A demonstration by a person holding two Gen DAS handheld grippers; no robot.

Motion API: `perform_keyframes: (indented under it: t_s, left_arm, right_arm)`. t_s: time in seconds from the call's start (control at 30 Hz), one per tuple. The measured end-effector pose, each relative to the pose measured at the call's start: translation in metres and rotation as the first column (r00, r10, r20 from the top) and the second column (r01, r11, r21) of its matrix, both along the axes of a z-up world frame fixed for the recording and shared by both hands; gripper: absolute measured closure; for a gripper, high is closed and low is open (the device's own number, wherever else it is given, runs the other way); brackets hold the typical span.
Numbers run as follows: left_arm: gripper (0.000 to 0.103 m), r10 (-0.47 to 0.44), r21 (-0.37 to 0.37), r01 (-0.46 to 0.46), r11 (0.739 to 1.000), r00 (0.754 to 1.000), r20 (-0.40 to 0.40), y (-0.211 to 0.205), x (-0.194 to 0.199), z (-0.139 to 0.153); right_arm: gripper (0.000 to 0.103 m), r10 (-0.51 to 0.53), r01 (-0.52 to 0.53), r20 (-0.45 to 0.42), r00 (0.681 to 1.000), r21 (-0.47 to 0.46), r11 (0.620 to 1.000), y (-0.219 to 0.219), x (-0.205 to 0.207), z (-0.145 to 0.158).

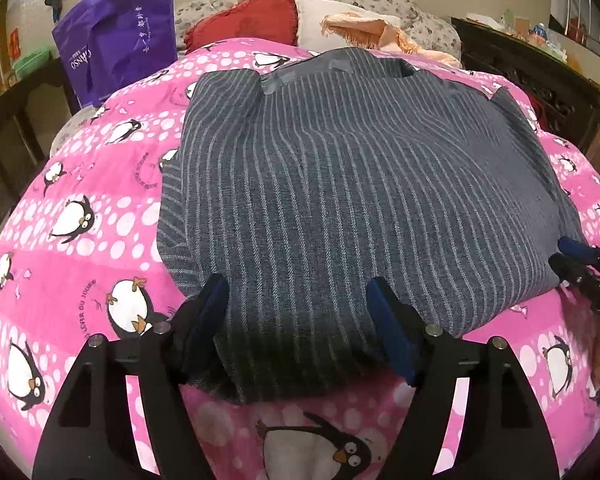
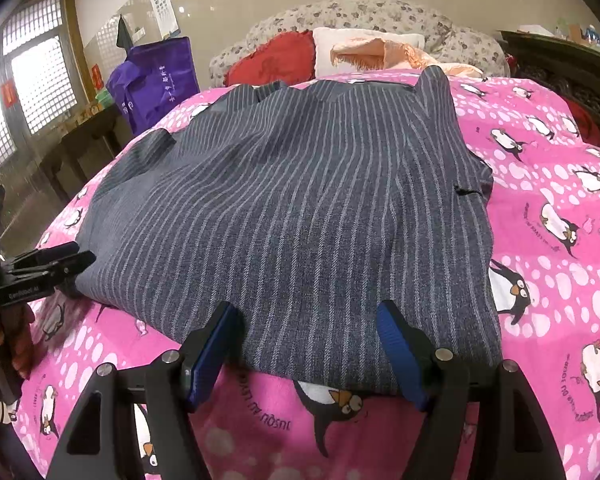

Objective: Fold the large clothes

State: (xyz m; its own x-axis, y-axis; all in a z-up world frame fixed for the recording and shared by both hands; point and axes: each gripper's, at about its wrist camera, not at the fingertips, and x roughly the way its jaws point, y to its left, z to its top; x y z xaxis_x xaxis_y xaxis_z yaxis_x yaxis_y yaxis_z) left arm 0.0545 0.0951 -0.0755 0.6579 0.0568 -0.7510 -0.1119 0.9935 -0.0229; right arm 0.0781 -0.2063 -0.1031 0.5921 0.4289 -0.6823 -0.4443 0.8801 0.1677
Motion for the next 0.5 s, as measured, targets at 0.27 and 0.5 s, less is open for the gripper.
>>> perform_keyframes:
  t_s: [0.27, 0.5]
  left_arm:
    - [0.030, 0.026, -0.045, -0.022, 0.999, 0.997, 0.078, 0.023, 0.003, 0.053]
    - [0.019, 0.127, -0.237, -0.141, 0.961, 0.989, -0.073, 0.130, 0.074, 0.031]
  right_arm:
    - [0.029, 0.009, -0.009, -0.005, 1.000, 0.020, 1.000, -0.001, -0.001, 0.000]
    - [0.026, 0.013, -0.013, -0.002, 1.000, 0.006, 1.000, 0.004, -0.002, -0.001]
